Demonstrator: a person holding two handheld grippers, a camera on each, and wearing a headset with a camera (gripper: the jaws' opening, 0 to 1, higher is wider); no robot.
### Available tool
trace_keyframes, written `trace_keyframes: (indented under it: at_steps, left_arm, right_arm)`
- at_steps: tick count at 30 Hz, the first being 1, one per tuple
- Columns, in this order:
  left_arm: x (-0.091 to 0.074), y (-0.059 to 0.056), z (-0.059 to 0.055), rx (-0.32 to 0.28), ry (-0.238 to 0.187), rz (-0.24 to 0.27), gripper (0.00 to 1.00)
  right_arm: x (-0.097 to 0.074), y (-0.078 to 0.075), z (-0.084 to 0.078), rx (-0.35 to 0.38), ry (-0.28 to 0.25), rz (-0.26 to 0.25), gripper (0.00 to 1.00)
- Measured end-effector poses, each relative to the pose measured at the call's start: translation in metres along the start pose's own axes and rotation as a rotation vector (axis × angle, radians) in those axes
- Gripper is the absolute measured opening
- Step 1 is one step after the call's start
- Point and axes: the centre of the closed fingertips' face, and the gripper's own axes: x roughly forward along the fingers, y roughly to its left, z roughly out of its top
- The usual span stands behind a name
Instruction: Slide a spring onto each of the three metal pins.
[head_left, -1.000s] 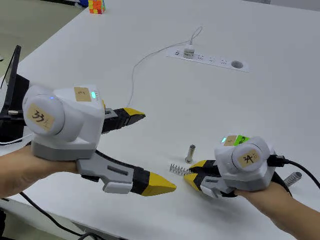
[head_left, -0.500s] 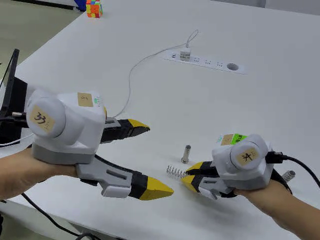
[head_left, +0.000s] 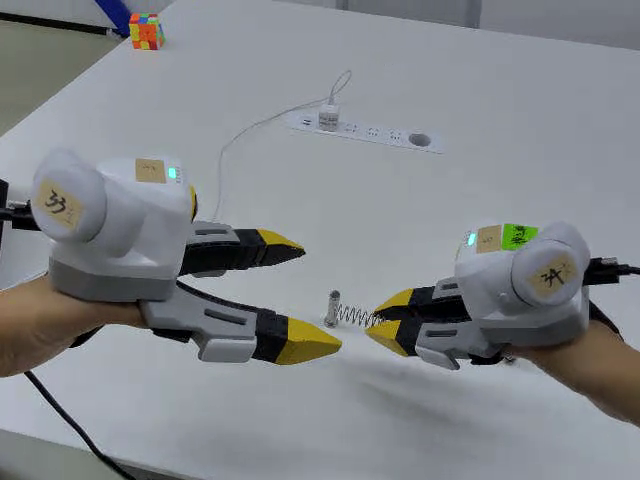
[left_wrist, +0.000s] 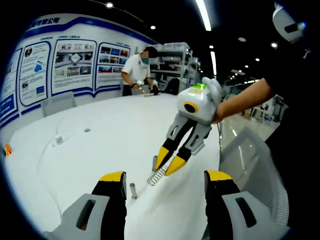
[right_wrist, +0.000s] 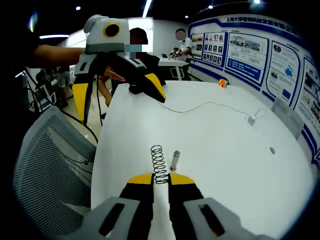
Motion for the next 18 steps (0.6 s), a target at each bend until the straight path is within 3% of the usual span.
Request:
trace_keyframes:
  at_steps: [11,18]
  left_arm:
    - [0.023,-0.006,-0.006,0.032,0.011,-0.014,0.53]
    - [0.032,-0.015,-0.003,0.062,0.017,-0.048,0.46]
  right_arm:
    - [-0.026,0.013,0.009,-0.050,-0.018,0.047,0.11]
    - [-0.034,0.021,0.018,-0.083,-0.030,0.076,0.11]
